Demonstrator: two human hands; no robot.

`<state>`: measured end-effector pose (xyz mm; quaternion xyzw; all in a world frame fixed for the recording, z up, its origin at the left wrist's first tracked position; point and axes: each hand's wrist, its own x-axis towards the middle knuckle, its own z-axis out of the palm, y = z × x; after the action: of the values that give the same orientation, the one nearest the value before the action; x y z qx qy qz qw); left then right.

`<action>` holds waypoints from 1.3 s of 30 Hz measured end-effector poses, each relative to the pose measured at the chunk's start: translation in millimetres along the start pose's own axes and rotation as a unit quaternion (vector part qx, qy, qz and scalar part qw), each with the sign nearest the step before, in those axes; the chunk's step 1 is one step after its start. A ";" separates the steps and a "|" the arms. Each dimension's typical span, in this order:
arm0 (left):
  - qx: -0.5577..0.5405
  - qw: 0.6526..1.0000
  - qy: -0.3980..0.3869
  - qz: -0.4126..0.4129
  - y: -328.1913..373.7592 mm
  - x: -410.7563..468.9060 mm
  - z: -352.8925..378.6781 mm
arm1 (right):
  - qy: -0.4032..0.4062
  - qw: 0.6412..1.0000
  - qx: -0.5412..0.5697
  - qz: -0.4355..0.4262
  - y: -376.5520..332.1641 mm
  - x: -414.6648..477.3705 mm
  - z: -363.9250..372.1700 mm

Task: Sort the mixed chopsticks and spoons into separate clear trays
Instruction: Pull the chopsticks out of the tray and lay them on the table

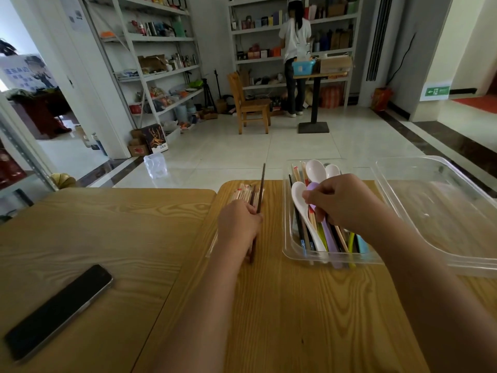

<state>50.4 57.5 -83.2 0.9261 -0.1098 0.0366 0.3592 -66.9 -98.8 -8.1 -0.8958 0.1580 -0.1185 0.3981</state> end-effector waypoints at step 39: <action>-0.132 0.989 -0.006 0.065 41.7 -16.0 -29.1 | 0.000 0.955 -0.294 0.027 15.5 -7.7 54.9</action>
<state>25.6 50.0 -36.6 0.8614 -0.1759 0.0394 0.4749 -58.3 -68.6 -56.3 -0.9686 0.2101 -0.0565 0.1202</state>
